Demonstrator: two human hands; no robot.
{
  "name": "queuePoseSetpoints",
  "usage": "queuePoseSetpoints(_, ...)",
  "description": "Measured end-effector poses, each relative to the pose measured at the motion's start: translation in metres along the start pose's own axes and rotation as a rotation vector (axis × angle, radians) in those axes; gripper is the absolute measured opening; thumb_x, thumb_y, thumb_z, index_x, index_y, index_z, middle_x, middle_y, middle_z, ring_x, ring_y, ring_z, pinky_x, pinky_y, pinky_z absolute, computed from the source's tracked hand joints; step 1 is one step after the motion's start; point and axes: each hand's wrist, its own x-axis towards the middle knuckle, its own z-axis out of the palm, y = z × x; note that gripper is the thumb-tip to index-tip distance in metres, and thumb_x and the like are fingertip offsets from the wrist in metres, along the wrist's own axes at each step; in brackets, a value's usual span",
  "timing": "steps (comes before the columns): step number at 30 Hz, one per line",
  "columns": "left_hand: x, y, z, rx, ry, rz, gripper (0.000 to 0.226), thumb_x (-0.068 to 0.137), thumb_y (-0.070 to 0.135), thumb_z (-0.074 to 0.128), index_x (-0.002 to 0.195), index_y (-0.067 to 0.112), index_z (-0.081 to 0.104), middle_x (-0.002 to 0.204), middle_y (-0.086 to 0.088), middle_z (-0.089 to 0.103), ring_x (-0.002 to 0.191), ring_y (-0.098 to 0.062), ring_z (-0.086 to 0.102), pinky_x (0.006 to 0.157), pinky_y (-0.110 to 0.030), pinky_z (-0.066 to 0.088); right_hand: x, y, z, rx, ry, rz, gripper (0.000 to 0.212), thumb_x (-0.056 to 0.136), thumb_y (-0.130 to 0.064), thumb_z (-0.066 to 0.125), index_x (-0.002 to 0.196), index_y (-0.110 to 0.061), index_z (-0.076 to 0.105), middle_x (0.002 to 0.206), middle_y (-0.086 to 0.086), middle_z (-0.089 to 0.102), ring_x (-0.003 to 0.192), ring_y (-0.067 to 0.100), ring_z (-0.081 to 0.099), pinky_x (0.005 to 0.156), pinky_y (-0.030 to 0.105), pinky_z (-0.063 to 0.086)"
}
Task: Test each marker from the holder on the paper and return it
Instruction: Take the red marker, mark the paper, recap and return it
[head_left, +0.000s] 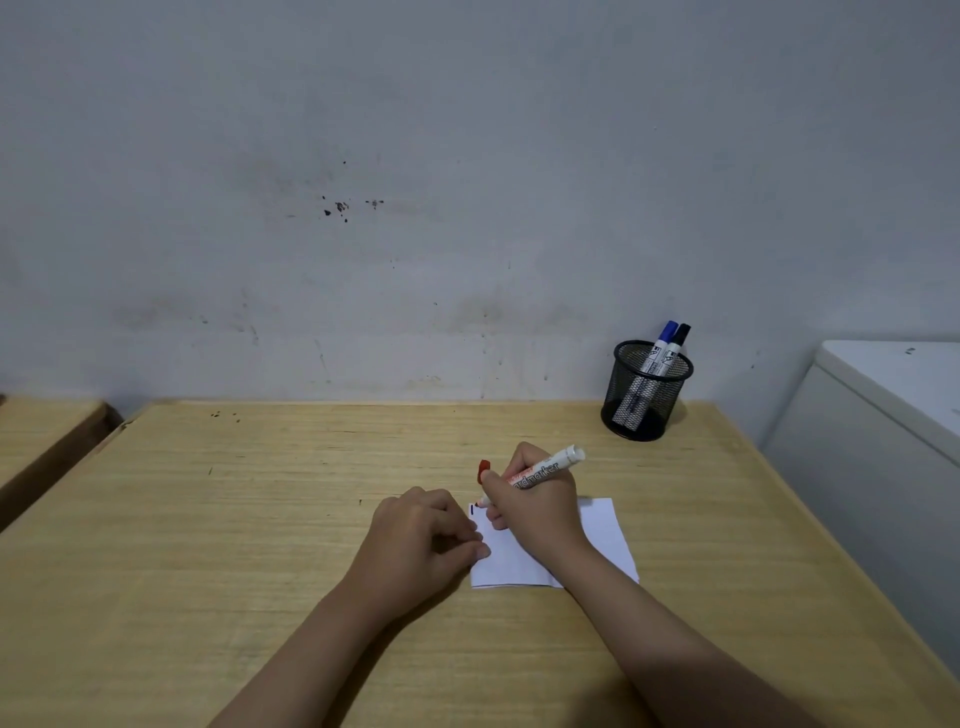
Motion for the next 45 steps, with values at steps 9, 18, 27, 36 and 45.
queuePoseSetpoints(9, 0.000, 0.001, -0.001, 0.020, 0.000, 0.020, 0.029, 0.068, 0.055, 0.061, 0.076, 0.030, 0.073, 0.073, 0.030, 0.058, 0.080, -0.004, 0.060, 0.073, -0.042, 0.051, 0.002, 0.000, -0.002, 0.016, -0.024, 0.029, 0.031, 0.078, -0.002, 0.066, 0.059, -0.013, 0.043, 0.054, 0.016, 0.060, 0.052, 0.018, 0.068, 0.041, 0.024, 0.047)
queuePoseSetpoints(18, 0.018, 0.014, -0.007, -0.115, -0.040, -0.111, 0.010, 0.080, 0.028, 0.061, 0.071, 0.024, 0.062, 0.069, 0.010, 0.066, 0.068, -0.005, 0.060, 0.059, -0.024, 0.048, 0.004, -0.012, -0.017, 0.362, 0.177, -0.052, 0.017, 0.080, -0.007, 0.071, 0.077, -0.002, 0.056, 0.075, 0.017, 0.066, 0.059, 0.012, 0.065, 0.058, 0.022, 0.055)
queuePoseSetpoints(27, 0.070, 0.027, 0.000, 0.066, -0.128, -0.173, 0.016, 0.083, 0.022, 0.064, 0.099, 0.023, 0.067, 0.093, 0.003, 0.060, 0.078, -0.007, 0.060, 0.066, -0.020, 0.049, -0.022, -0.028, -0.062, 0.225, 0.058, -0.098, 0.018, 0.070, -0.013, 0.081, 0.082, -0.014, 0.069, 0.074, 0.010, 0.069, 0.055, 0.020, 0.059, 0.051, 0.036, 0.050)
queuePoseSetpoints(36, 0.054, 0.074, -0.029, -1.050, -0.059, -0.405, 0.012, 0.081, 0.000, 0.064, 0.085, 0.008, 0.071, 0.079, -0.005, 0.073, 0.076, -0.014, 0.068, 0.079, -0.027, 0.054, -0.052, -0.041, -0.091, 0.430, 0.035, -0.180, 0.018, 0.077, -0.011, 0.065, 0.088, 0.003, 0.067, 0.064, 0.010, 0.060, 0.058, 0.019, 0.057, 0.052, 0.032, 0.054)
queuePoseSetpoints(45, 0.034, 0.111, -0.046, -1.085, -0.113, -0.316, 0.011, 0.081, 0.000, 0.062, 0.086, 0.006, 0.069, 0.080, -0.005, 0.072, 0.074, -0.013, 0.066, 0.078, -0.023, 0.055, -0.076, -0.066, -0.094, 0.339, 0.001, -0.315, 0.018, 0.074, -0.011, 0.062, 0.084, 0.002, 0.069, 0.060, 0.005, 0.066, 0.055, 0.016, 0.059, 0.050, 0.030, 0.054)
